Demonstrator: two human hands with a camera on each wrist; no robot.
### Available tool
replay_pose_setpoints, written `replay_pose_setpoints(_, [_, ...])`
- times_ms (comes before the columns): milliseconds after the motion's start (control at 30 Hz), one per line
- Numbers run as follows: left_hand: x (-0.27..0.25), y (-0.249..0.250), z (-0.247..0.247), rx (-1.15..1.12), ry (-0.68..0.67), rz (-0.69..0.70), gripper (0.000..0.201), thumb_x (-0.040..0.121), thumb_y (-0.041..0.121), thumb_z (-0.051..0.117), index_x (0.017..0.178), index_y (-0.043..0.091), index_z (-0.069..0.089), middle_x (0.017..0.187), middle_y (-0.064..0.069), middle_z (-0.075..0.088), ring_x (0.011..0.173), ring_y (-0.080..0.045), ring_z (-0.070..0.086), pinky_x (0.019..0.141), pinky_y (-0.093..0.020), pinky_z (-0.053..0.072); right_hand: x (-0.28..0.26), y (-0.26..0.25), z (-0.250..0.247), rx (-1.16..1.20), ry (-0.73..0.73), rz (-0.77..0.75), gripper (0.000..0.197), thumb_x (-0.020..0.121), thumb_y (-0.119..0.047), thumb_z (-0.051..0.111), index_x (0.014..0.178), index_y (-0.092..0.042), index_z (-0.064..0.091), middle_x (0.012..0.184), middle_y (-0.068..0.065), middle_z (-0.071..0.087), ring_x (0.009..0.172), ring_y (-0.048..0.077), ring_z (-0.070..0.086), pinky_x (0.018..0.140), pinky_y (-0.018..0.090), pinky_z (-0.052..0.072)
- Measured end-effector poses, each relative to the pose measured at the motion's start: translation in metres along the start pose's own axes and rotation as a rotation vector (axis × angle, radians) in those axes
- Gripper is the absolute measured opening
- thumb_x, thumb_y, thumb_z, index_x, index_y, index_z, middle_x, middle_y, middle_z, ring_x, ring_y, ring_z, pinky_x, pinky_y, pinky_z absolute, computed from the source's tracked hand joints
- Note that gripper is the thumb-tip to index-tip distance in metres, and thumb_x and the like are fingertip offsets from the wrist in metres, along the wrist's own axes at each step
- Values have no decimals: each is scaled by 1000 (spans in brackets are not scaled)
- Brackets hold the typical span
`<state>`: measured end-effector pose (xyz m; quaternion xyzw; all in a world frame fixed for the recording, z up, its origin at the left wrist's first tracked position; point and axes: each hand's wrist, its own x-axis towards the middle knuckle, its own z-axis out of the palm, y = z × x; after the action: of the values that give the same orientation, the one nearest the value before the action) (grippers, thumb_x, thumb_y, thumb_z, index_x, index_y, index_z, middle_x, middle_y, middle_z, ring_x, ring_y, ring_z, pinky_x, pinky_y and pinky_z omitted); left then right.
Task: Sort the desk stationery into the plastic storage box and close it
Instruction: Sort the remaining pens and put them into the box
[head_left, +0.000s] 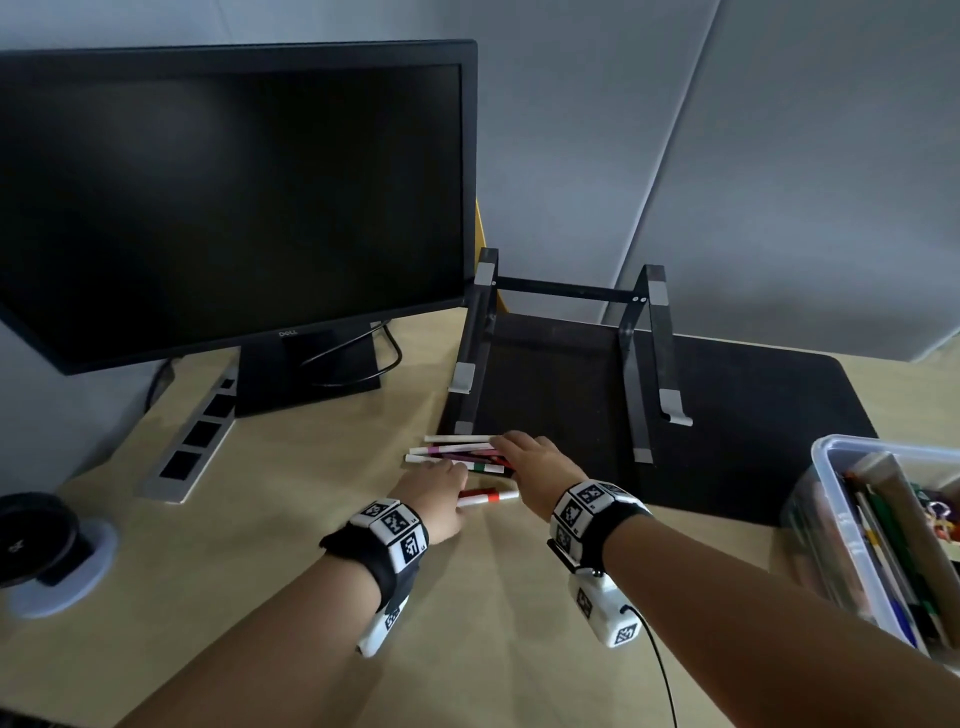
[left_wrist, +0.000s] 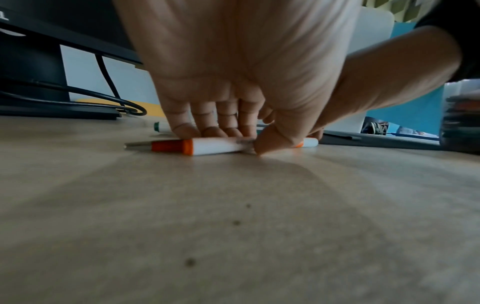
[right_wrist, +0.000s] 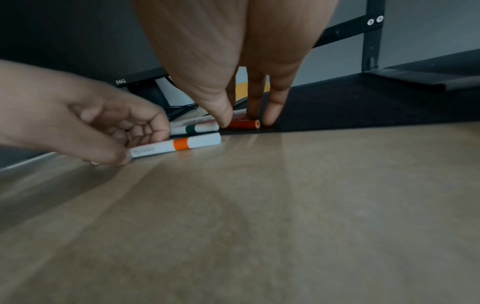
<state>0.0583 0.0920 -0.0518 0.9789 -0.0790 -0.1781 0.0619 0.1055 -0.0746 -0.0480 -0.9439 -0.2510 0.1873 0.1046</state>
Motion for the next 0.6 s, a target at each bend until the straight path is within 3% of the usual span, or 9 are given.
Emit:
replay_pose_setpoints(200, [2,-2,11,115,46,44,28,93,24,44,116,10,49,118,-7,53,105,-26,55,83,-36,46,9,-4,-8,-137,-72,-11,68,85,7,45,144,-21,26,141,0,30,117,27,37,89,40,50])
replay_pose_setpoints(433, [-2,-14,20,60,118,145,30,91,19,44,117,6,53,119,-10,53,111,-27,50,90,-35,41,13,-7,-9,-212,-130,74,51,89,-2,42,137,-12,30,130,9,39,117,30,40,90,44,48])
replay_pose_setpoints(600, [-6,-23,25,21,188,237,15,74,10,66,88,7,61,87,-10,62,78,-31,63,64,-35,54,10,-4,-6,-256,-169,126,41,93,-9,37,134,-13,33,130,9,45,116,32,48,91,44,45])
